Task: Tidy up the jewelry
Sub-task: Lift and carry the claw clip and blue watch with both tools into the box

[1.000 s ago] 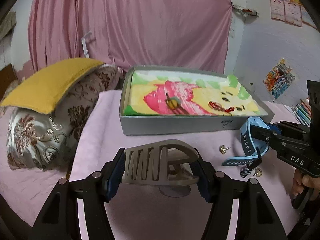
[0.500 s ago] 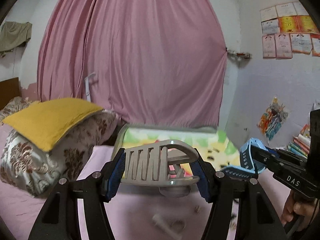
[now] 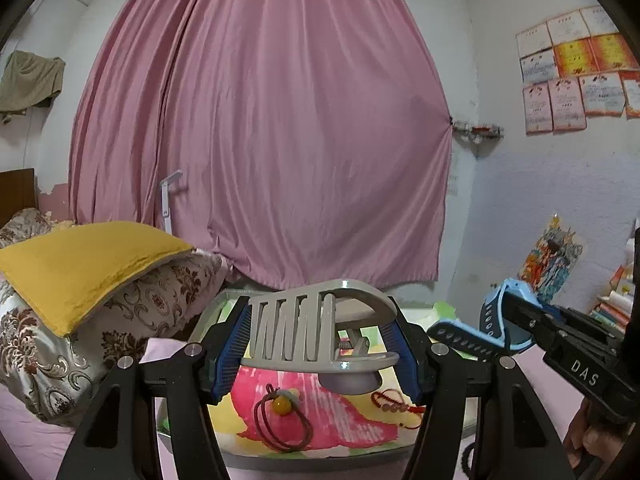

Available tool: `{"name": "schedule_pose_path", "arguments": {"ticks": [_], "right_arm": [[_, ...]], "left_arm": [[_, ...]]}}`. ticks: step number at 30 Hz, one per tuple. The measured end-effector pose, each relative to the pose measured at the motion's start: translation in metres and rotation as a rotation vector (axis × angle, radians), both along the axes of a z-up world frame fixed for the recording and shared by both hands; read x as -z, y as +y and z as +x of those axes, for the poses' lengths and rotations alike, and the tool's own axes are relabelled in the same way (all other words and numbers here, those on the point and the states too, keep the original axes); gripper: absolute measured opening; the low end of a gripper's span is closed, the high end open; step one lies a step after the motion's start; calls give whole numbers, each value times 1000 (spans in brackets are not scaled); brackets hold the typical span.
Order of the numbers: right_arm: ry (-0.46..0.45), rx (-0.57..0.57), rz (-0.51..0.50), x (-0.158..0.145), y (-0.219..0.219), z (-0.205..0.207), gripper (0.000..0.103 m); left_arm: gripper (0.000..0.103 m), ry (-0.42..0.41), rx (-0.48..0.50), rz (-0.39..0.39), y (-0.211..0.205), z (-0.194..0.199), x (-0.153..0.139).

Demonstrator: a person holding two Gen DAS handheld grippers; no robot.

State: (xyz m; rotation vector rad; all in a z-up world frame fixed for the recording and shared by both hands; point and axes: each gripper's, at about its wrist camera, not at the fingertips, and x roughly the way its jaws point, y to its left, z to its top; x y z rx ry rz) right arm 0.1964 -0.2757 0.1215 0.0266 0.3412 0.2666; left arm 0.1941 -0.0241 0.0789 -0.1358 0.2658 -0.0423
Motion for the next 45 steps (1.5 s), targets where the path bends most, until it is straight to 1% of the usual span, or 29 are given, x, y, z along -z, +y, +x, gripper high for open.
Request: {"name": "schedule_pose_path", "arguments": {"ticks": [7, 11, 14, 17, 19, 22, 24, 33, 36, 39, 43, 45], "right_arm": [[75, 21, -21, 7, 0, 16, 15], [143, 10, -44, 17, 2, 26, 15], [198, -3, -39, 25, 0, 33, 15], [252, -16, -33, 33, -1, 39, 15], [266, -20, -33, 36, -1, 40, 15], [287, -23, -41, 40, 1, 41, 15], [317, -32, -41, 43, 1, 45, 15], [433, -59, 3, 60, -1, 59, 15], [457, -58, 16, 64, -1, 61, 17], [458, -56, 17, 65, 0, 61, 17], [460, -59, 19, 66, -1, 61, 17], [450, -60, 20, 65, 0, 59, 20]], "left_arm": [[61, 121, 0, 2, 7, 20, 13], [61, 163, 20, 16, 4, 27, 15], [61, 190, 28, 44, 2, 28, 19], [61, 231, 48, 54, 0, 32, 24], [61, 256, 58, 58, -2, 35, 25], [61, 284, 69, 58, -2, 37, 28], [61, 313, 81, 60, -2, 40, 30], [61, 452, 102, 17, 3, 57, 46], [61, 483, 107, -3, 6, 60, 50], [61, 498, 109, -13, 7, 61, 53], [61, 503, 113, -21, 8, 60, 54], [61, 506, 113, -24, 9, 61, 54]]}}
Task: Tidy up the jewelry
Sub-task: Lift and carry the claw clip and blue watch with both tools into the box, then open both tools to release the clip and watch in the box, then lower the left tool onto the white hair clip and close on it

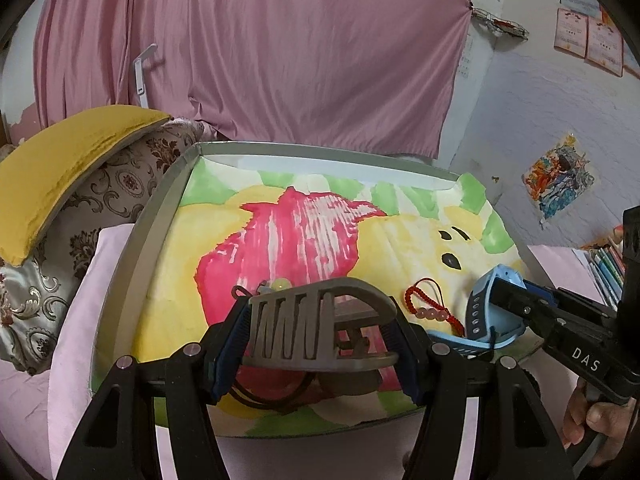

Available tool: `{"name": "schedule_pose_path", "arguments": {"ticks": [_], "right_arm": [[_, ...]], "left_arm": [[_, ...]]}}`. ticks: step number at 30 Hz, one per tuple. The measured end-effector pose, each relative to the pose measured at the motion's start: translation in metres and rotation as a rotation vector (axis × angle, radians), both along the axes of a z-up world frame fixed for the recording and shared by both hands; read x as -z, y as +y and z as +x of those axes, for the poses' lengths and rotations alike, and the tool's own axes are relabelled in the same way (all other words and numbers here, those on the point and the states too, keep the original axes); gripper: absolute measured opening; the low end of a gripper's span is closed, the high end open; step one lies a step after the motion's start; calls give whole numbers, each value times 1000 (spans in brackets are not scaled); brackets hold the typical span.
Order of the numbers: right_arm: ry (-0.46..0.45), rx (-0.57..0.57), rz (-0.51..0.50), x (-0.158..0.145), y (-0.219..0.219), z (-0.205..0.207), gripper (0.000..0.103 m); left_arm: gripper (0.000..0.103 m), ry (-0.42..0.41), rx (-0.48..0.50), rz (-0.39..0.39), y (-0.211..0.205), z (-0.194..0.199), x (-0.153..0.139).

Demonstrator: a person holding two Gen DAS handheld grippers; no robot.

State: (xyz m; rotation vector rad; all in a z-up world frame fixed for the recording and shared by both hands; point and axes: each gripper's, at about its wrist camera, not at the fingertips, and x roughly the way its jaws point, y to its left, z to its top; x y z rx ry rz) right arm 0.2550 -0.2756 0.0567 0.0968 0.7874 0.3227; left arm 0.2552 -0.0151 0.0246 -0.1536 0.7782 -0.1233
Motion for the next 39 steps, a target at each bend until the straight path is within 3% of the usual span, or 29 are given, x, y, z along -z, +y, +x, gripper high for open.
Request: {"name": "schedule_pose_path", "arguments": {"ticks": [1, 3, 8, 17, 23, 30, 39], "right_arm": [[-3, 1, 0, 0, -1, -1, 23], [-15, 10, -6, -2, -2, -5, 38], [-78, 33, -5, -12, -7, -16, 45], [-256, 57, -5, -35, -16, -50, 94], [-350, 33, 0, -47, -16, -77, 99], [-437, 28, 7, -58, -20, -112, 101], [-421, 0, -3, -58, -29, -140, 101]], "left_arm": [[61, 4, -3, 1, 0, 0, 0], [63, -1, 2, -13, 2, 0, 0], [72, -55, 0, -44, 8, -11, -6], [94, -176, -51, -37, 16, -41, -21], [101, -272, -73, -3, 13, -68, -33], [102, -407, -45, 36, 5, -109, -47], [102, -451, -16, 81, 1, -146, -50]]}}
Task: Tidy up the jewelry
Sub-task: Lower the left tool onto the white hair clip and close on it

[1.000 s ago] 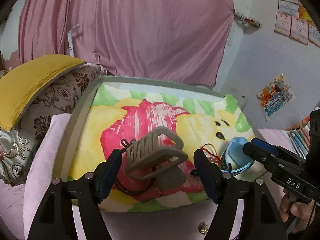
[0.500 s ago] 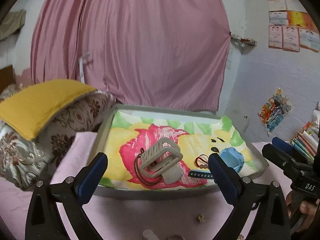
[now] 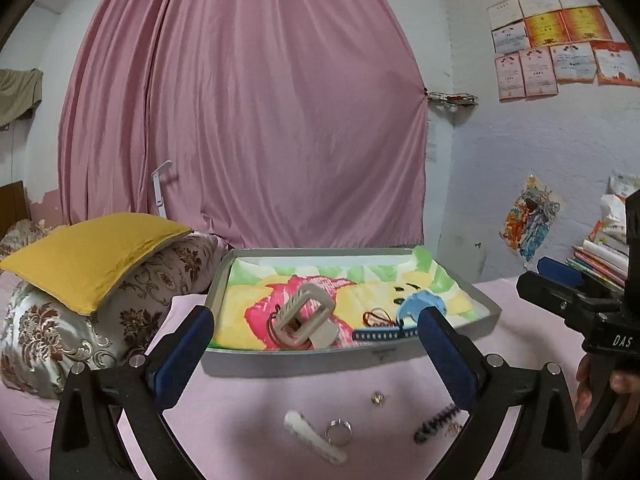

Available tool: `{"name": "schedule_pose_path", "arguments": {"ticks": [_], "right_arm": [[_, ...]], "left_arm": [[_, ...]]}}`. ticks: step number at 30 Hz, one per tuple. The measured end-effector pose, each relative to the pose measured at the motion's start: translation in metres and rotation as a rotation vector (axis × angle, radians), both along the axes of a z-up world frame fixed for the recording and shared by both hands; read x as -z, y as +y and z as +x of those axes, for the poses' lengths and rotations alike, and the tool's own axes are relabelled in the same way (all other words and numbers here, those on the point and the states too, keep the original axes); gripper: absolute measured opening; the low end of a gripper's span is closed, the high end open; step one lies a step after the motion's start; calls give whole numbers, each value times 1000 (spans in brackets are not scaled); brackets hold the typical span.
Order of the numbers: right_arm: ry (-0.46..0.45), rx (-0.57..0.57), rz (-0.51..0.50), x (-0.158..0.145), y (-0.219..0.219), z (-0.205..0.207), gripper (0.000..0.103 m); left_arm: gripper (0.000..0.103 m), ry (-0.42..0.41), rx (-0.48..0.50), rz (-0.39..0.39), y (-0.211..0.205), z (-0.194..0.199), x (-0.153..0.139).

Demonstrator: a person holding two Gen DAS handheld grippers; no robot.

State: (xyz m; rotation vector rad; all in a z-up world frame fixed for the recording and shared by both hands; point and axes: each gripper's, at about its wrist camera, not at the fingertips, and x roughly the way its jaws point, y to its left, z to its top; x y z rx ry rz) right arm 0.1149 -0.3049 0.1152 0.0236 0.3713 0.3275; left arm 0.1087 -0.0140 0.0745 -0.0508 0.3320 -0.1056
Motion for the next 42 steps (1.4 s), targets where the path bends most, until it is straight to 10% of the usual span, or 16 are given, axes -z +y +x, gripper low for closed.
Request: {"name": "schedule_pose_path", "arguments": {"ticks": [20, 33, 42], "right_arm": [[342, -146, -138, 42, 3, 14, 101], [459, -220, -191, 60, 22, 38, 39], [495, -224, -261, 67, 32, 53, 29]], "left_arm": [[100, 359, 96, -13, 13, -4, 41], [48, 539, 91, -83, 14, 26, 64], [32, 576, 82, -116, 18, 43, 63]]}}
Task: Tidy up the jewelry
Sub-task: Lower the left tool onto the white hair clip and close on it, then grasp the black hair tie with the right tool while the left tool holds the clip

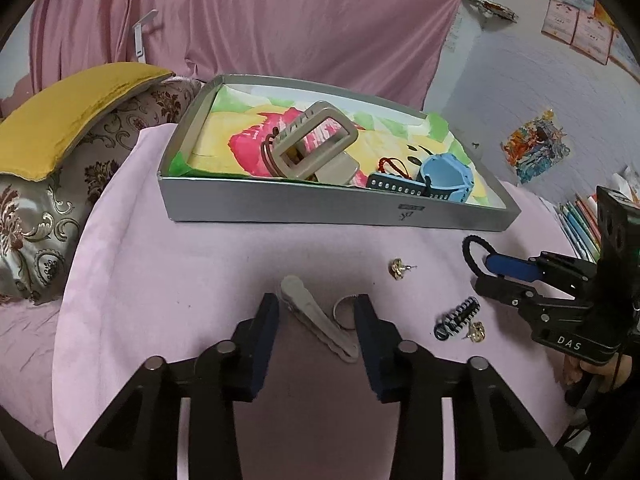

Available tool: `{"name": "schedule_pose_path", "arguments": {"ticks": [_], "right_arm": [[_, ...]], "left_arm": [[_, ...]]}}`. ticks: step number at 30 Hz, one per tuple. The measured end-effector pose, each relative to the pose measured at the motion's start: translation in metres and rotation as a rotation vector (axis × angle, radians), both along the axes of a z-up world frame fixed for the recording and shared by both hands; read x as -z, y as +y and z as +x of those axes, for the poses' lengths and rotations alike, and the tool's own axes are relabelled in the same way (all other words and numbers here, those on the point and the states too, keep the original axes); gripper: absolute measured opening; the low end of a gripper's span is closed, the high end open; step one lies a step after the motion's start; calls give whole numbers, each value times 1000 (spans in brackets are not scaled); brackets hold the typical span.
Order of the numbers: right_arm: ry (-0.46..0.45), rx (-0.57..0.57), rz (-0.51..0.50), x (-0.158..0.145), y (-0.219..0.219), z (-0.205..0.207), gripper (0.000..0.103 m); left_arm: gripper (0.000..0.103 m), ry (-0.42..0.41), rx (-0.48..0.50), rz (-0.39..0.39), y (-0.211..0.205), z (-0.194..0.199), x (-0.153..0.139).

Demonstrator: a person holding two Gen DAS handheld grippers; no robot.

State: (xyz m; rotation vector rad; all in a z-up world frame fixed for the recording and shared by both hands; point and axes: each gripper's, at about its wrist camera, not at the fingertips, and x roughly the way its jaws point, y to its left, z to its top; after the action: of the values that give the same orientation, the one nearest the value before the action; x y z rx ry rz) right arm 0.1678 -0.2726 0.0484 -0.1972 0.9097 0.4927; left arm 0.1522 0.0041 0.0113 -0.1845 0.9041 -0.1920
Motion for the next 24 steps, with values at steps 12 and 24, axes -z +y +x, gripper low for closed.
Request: {"name": "schedule_pose_path", "arguments": {"ticks": [12, 24], "right_arm": [[-12, -16, -25, -2, 2, 4, 29], [-19, -89, -25, -3, 2, -1, 5]], "left_arm": [[21, 17, -18, 91, -6, 11, 0], [14, -21, 33, 47, -3, -2, 0]]}}
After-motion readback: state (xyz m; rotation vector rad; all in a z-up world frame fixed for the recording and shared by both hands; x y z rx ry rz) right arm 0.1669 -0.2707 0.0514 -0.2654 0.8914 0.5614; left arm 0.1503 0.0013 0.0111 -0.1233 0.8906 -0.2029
